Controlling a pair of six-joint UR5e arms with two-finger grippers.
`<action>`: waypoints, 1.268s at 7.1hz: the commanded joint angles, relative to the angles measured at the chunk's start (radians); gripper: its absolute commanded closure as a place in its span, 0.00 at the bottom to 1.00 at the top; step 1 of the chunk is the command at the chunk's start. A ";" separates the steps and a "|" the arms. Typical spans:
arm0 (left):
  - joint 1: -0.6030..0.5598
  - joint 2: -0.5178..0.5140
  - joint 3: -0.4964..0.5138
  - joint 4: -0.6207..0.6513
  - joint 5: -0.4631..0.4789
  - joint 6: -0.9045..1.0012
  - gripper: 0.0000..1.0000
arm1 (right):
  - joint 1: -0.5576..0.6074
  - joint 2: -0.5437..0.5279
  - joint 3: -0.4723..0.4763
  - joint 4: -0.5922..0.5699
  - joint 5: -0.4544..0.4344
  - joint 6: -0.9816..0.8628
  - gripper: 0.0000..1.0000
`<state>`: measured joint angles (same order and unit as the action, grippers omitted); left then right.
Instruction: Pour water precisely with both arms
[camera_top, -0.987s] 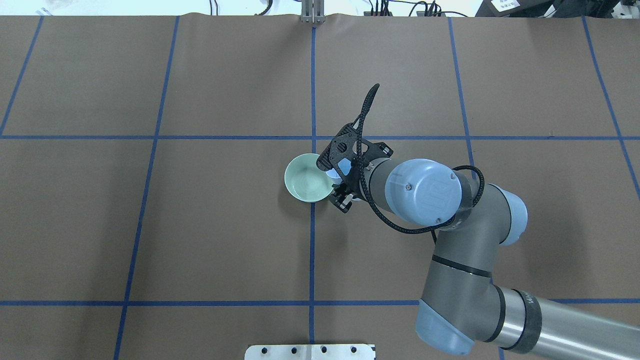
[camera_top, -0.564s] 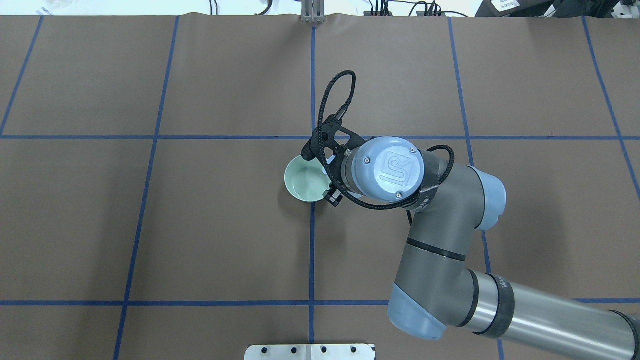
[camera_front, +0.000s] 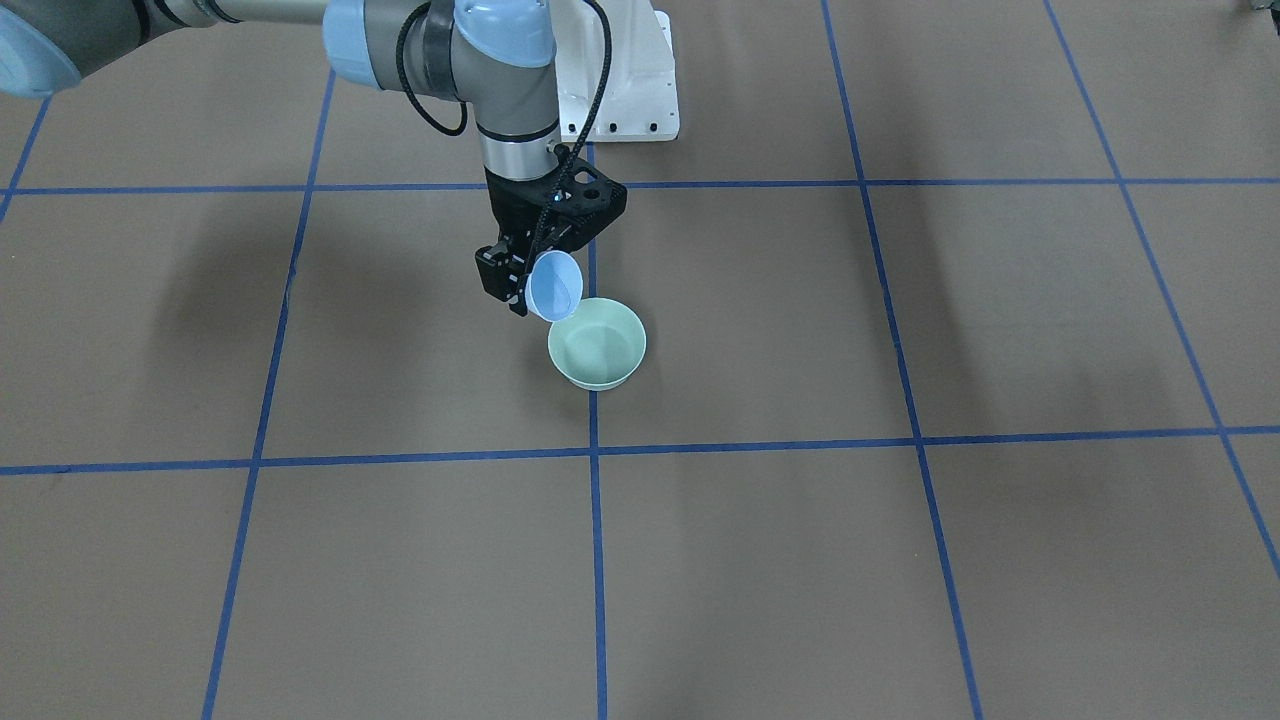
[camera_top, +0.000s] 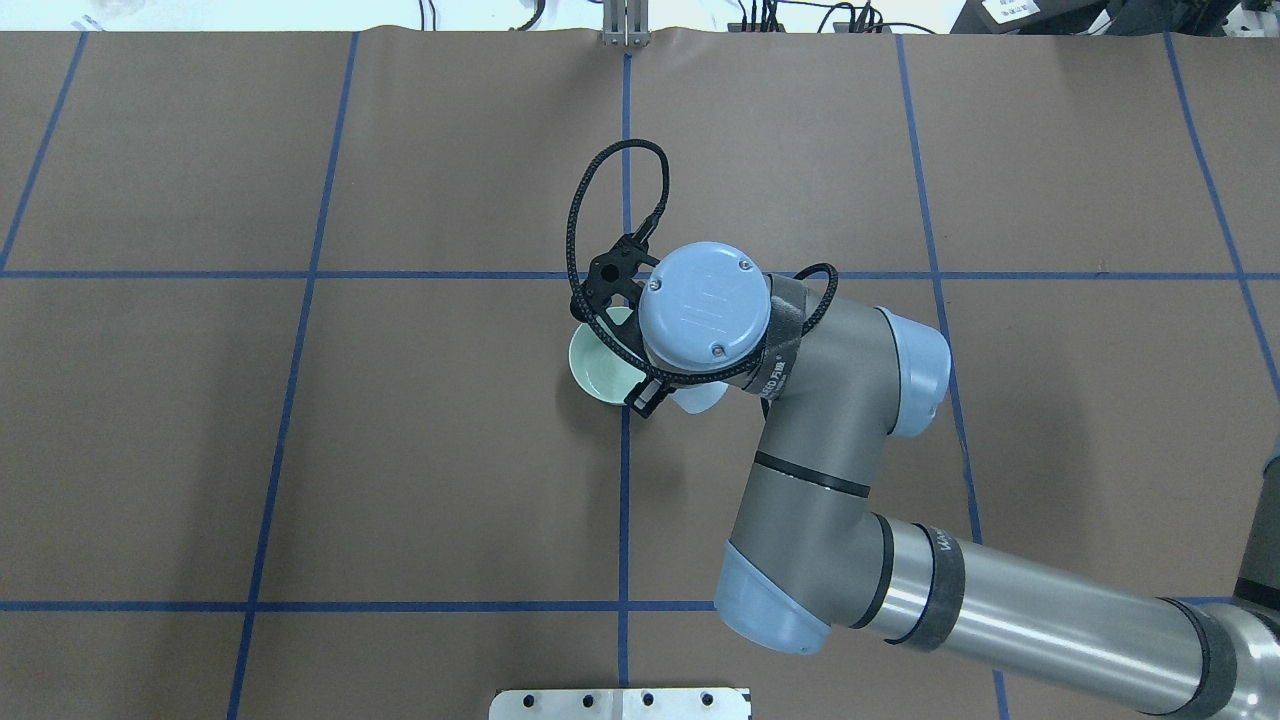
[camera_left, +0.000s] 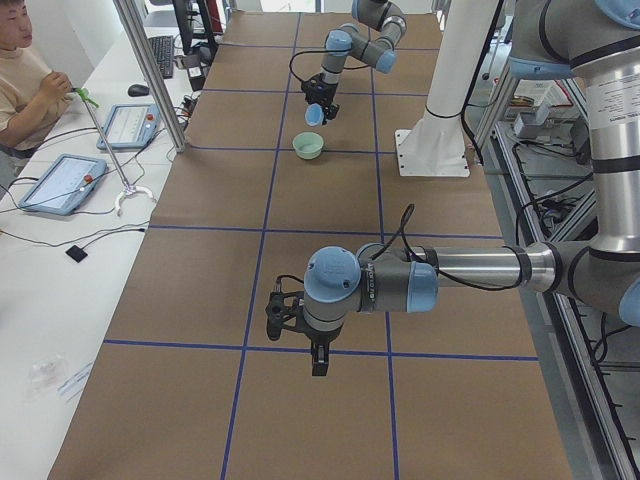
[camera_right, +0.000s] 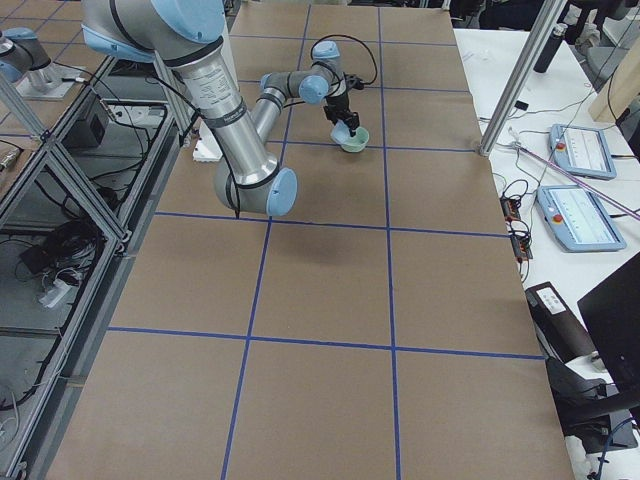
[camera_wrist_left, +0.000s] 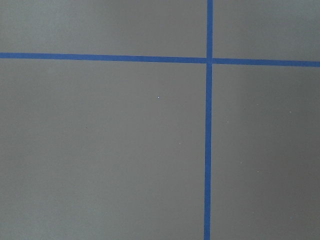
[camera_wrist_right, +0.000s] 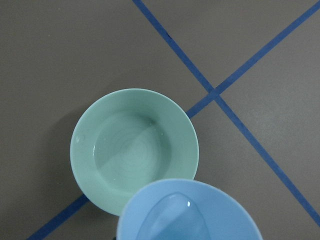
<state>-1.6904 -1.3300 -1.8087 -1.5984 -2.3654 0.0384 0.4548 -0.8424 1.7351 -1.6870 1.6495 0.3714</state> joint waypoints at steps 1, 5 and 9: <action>0.000 0.000 0.002 0.000 0.000 0.000 0.00 | 0.001 0.023 -0.015 -0.057 0.018 0.000 1.00; 0.000 0.002 0.002 0.000 0.000 0.000 0.00 | 0.004 0.085 -0.080 -0.115 0.019 -0.002 1.00; 0.002 0.000 0.002 0.002 0.000 0.000 0.00 | 0.010 0.161 -0.126 -0.195 0.042 -0.003 1.00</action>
<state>-1.6890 -1.3294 -1.8070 -1.5980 -2.3654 0.0385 0.4634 -0.6872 1.6131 -1.8758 1.6889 0.3693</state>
